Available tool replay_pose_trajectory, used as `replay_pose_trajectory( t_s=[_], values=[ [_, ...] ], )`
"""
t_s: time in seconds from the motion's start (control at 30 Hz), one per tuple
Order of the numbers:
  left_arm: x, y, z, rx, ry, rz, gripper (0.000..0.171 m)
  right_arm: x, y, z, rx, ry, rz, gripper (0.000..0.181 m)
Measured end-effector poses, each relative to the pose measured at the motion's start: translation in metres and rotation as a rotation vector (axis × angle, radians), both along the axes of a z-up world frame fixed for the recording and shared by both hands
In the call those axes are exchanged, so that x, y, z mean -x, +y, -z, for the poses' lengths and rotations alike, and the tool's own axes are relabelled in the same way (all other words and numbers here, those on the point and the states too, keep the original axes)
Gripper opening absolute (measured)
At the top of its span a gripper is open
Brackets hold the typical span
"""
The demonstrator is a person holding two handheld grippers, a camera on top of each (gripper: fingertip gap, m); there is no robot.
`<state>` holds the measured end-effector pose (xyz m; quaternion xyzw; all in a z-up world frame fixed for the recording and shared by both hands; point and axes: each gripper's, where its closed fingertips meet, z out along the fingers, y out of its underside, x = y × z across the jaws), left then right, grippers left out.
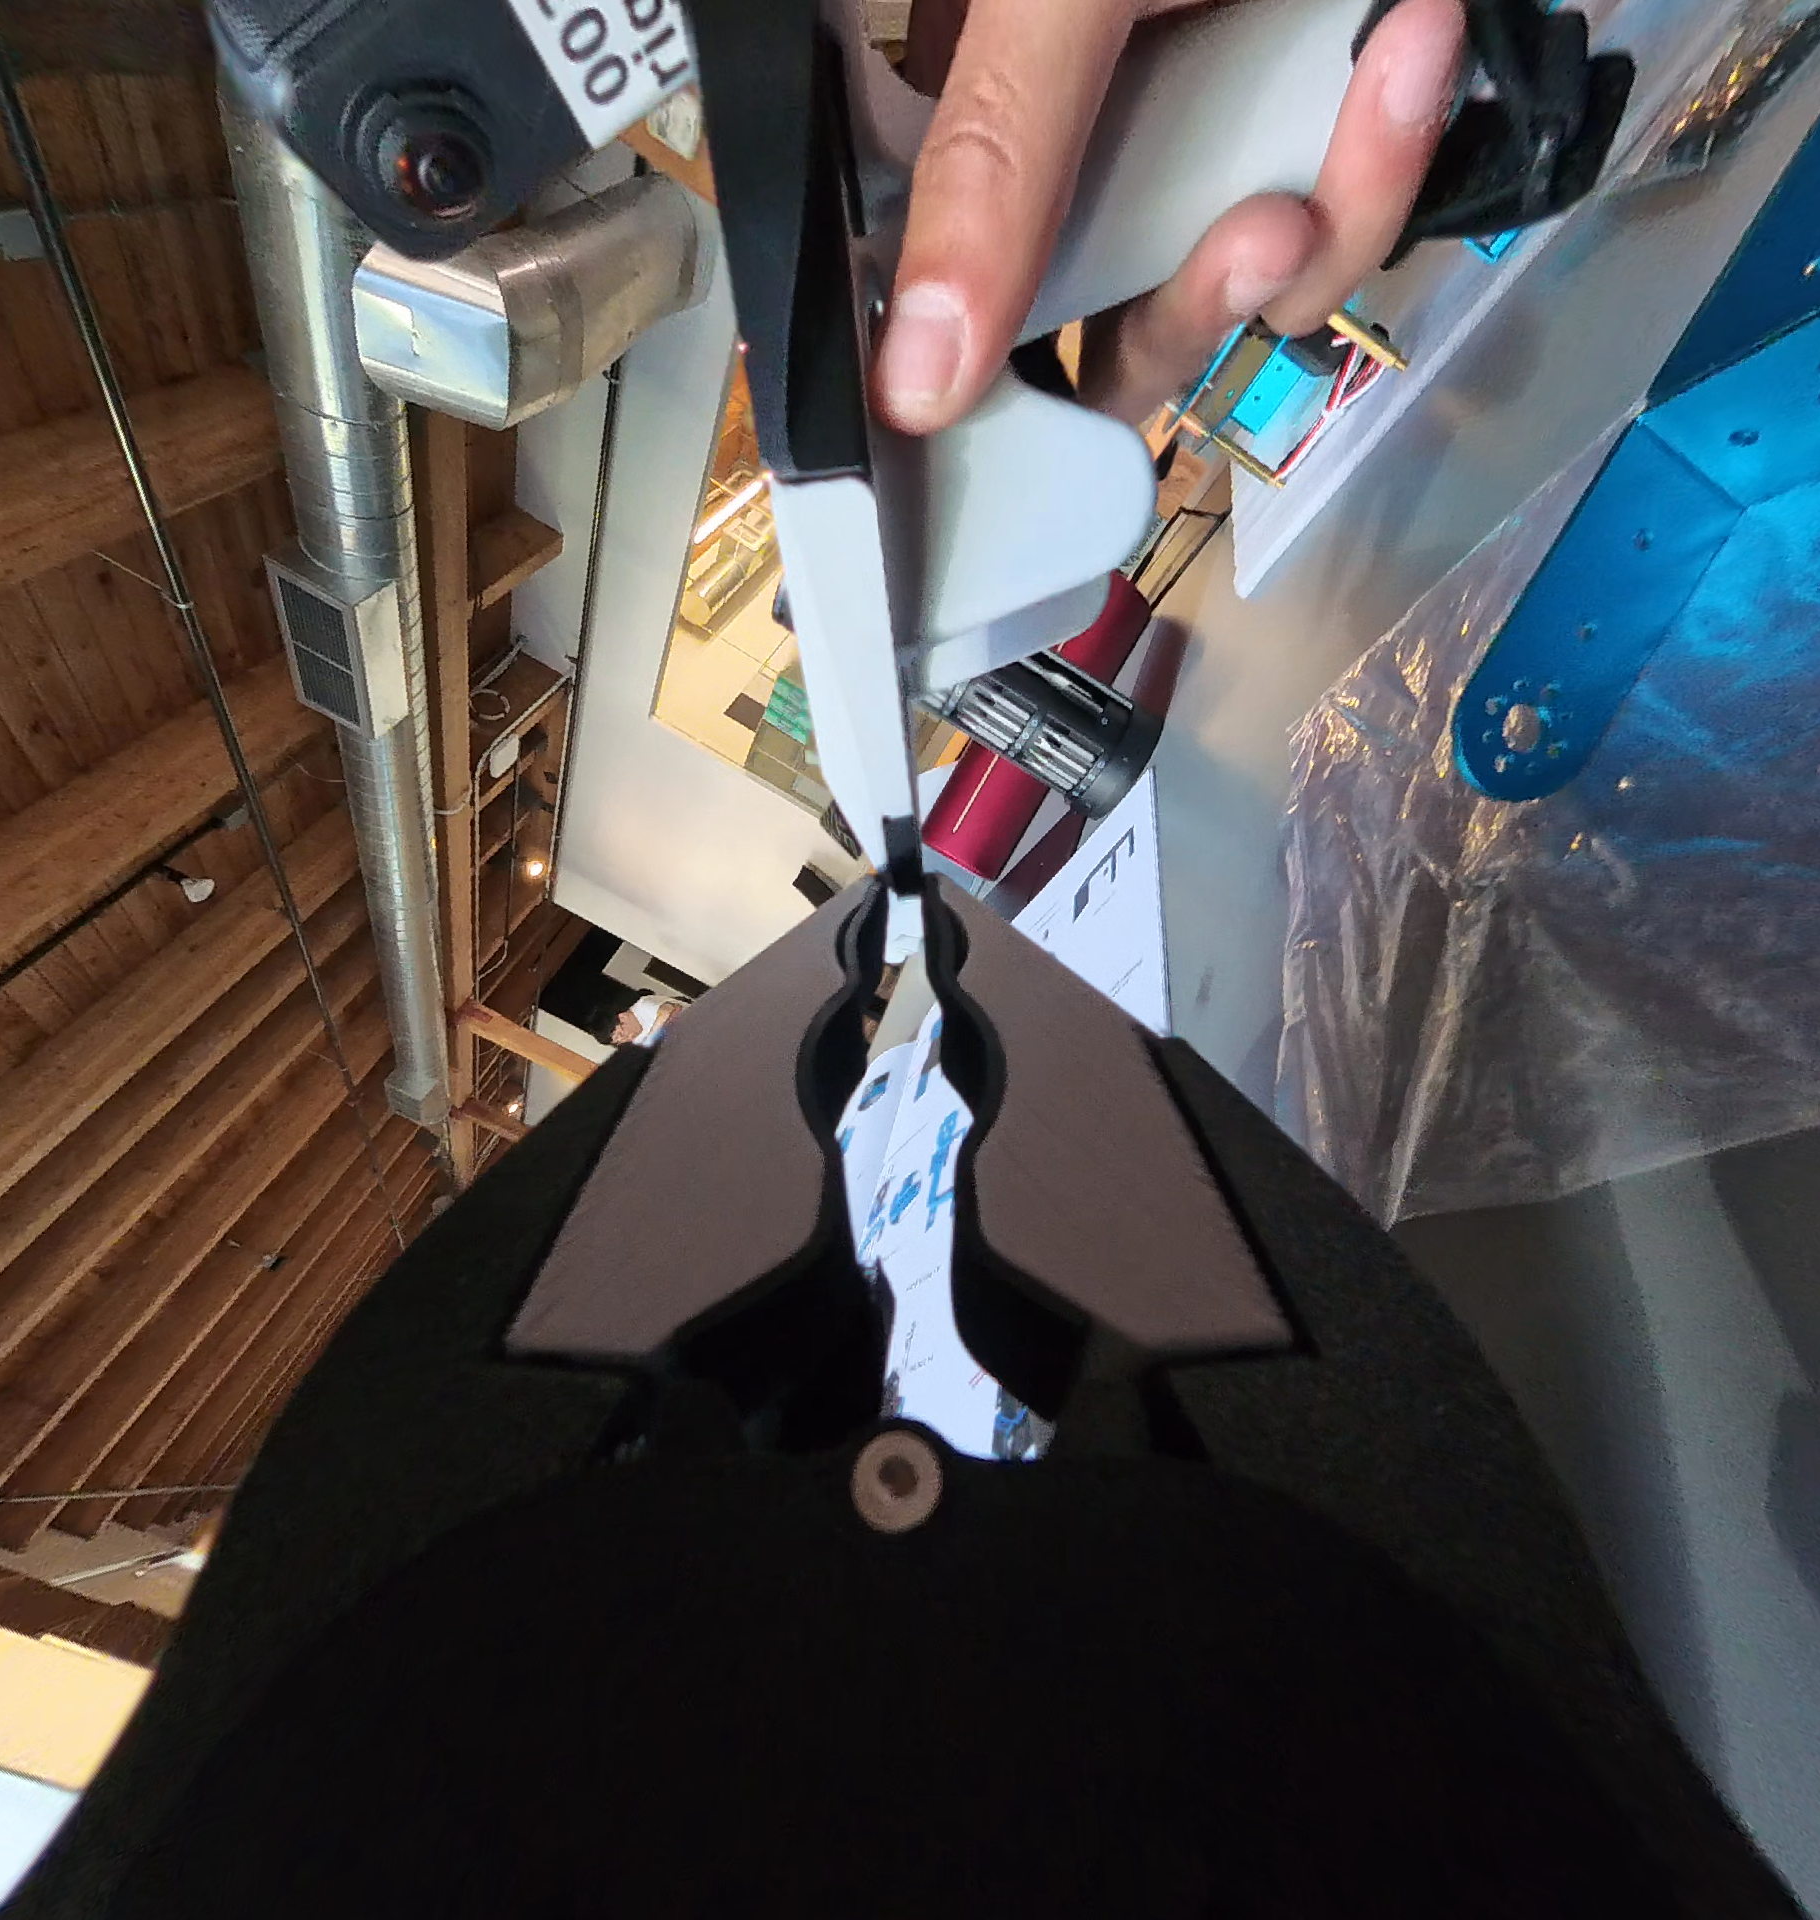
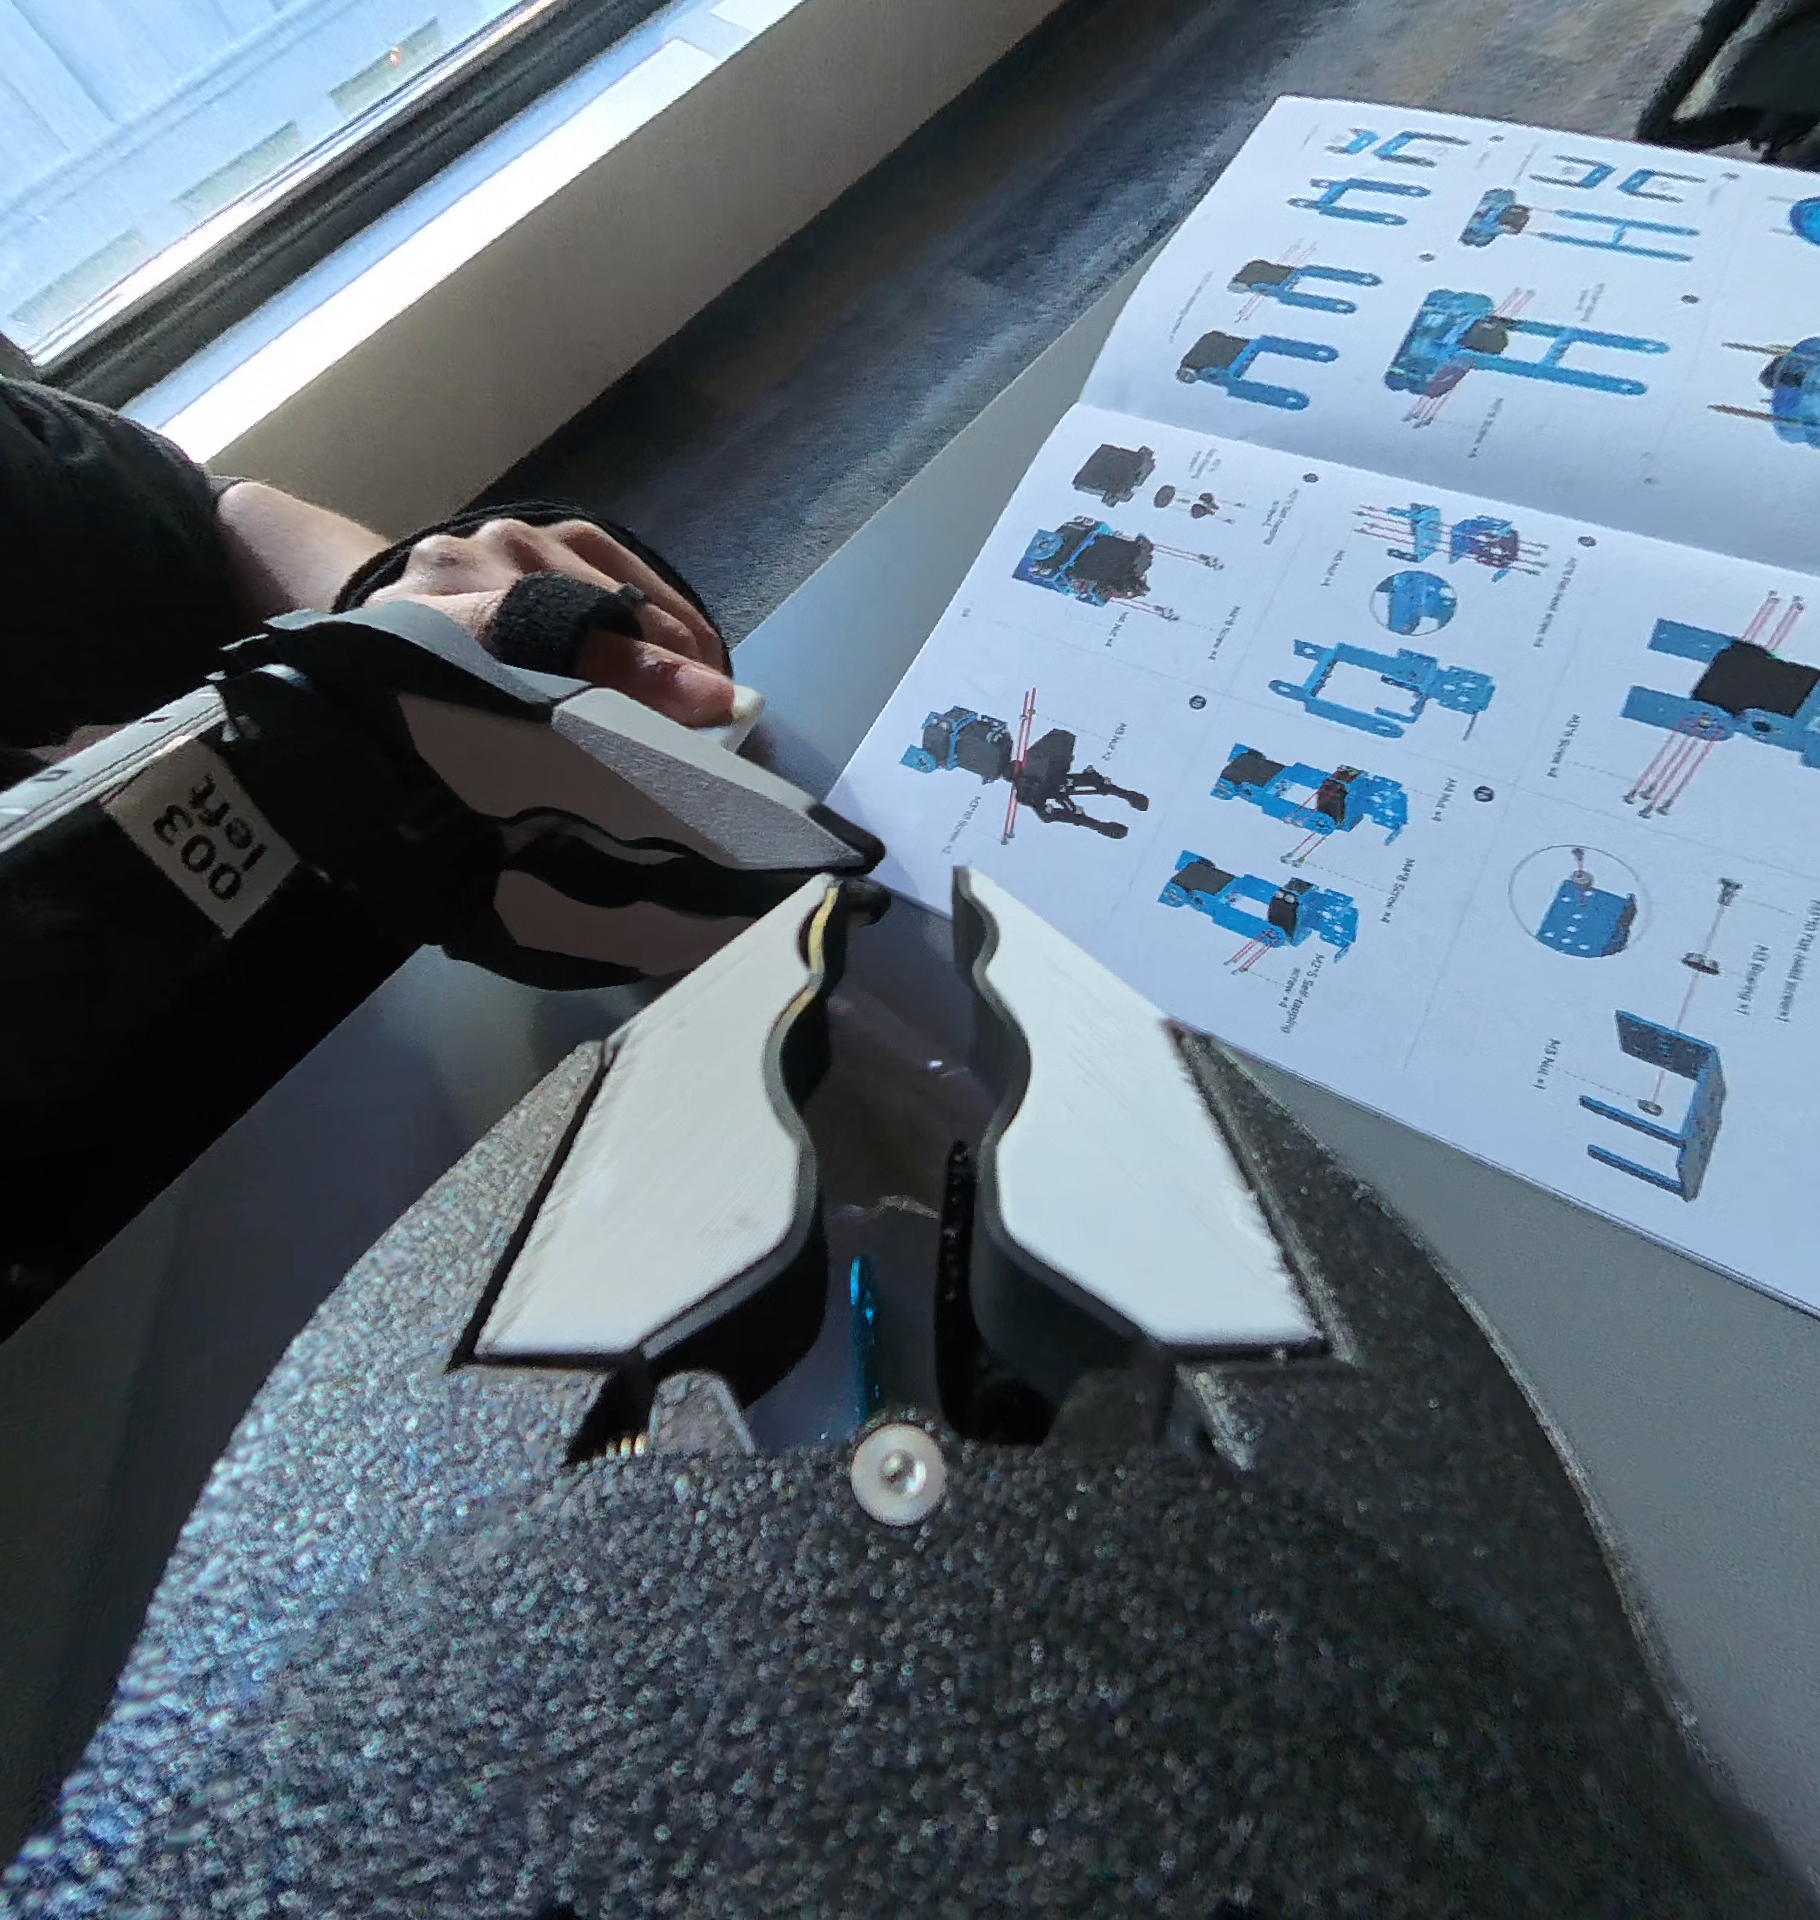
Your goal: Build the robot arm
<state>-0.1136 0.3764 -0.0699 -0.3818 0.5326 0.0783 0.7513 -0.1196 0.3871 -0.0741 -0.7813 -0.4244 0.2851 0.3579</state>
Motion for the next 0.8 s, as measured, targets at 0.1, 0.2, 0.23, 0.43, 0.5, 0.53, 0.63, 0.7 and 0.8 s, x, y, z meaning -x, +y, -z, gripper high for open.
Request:
replay_pose_trajectory(
  t_s=[0.1, 0.2, 0.23, 0.43, 0.5, 0.53, 0.63, 0.7, 0.8],
  values=[
    [-0.002, -0.005, -0.001, 0.011, -0.013, 0.042, 0.003, -0.002, -0.006, -0.002, -0.005, -0.006, -0.049, 0.018],
    [0.001, 0.004, 0.007, 0.065, 0.001, 0.029, 0.000, -0.018, 0.000, -0.017, -0.072, -0.017, -0.021, 0.007],
    [0.003, 0.008, 0.006, 0.075, -0.010, 0.034, 0.000, -0.026, 0.001, -0.024, -0.077, -0.005, -0.017, 0.008],
    [0.027, 0.060, 0.009, 0.312, -0.029, -0.041, 0.000, -0.089, 0.034, 0.022, -0.007, -0.194, 0.114, 0.012],
    [0.036, 0.073, 0.008, 0.414, -0.093, -0.038, 0.000, -0.104, 0.043, 0.042, -0.009, -0.266, 0.133, 0.014],
    [0.041, 0.078, 0.005, 0.426, -0.117, -0.049, 0.000, -0.113, 0.048, 0.050, -0.003, -0.296, 0.155, 0.015],
    [0.046, 0.082, 0.002, 0.468, -0.158, -0.033, 0.000, -0.140, 0.059, 0.061, 0.009, -0.378, 0.199, 0.016],
    [0.045, 0.082, 0.002, 0.495, -0.172, -0.012, 0.004, -0.158, 0.068, 0.059, 0.018, -0.406, 0.234, 0.023],
    [0.044, 0.082, 0.002, 0.570, -0.184, 0.039, 0.008, -0.192, 0.084, 0.055, 0.033, -0.531, 0.287, 0.026]
  ],
)
